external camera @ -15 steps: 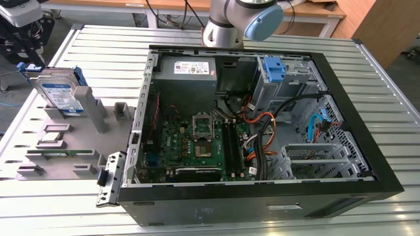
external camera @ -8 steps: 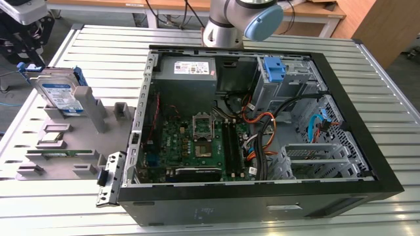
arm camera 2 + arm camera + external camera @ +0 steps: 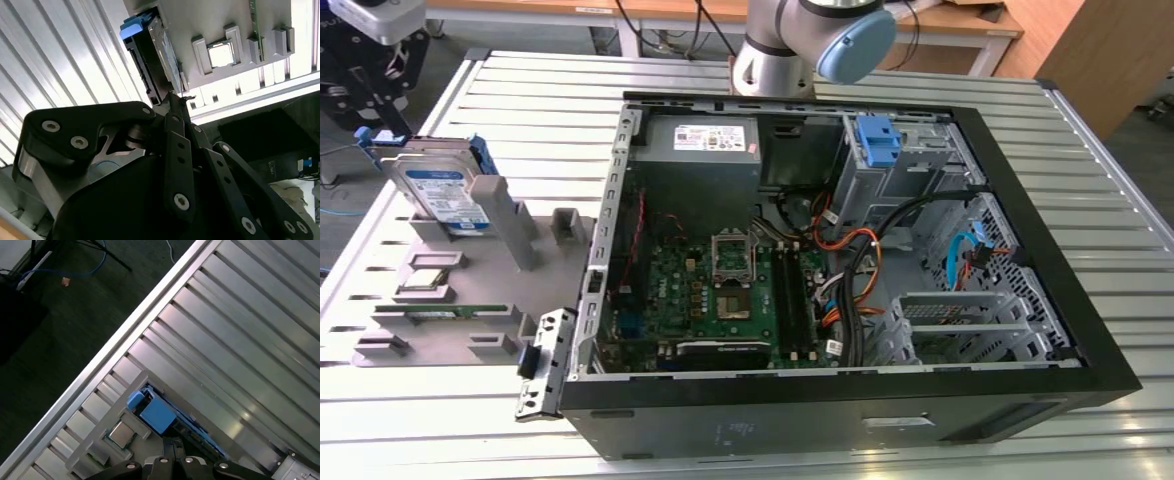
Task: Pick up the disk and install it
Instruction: 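Pick up the disk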
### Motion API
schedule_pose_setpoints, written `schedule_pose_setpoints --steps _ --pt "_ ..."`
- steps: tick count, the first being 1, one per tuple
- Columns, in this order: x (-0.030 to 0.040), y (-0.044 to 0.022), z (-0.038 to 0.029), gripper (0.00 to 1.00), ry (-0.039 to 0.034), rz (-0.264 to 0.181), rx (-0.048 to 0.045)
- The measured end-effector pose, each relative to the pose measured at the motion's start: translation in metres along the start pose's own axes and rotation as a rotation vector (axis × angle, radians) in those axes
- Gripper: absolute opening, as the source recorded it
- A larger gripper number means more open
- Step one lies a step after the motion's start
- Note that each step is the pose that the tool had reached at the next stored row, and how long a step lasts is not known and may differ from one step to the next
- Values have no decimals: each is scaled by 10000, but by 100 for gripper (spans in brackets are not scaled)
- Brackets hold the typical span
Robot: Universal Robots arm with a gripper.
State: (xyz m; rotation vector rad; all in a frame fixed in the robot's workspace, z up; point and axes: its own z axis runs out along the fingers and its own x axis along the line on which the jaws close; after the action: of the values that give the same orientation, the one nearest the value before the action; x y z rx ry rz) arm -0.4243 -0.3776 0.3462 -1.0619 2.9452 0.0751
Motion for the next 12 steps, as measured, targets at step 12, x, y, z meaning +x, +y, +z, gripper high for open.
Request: schedule_pose_setpoints --steps 12 --pt "0 -1 12 10 86 -2050 -53"
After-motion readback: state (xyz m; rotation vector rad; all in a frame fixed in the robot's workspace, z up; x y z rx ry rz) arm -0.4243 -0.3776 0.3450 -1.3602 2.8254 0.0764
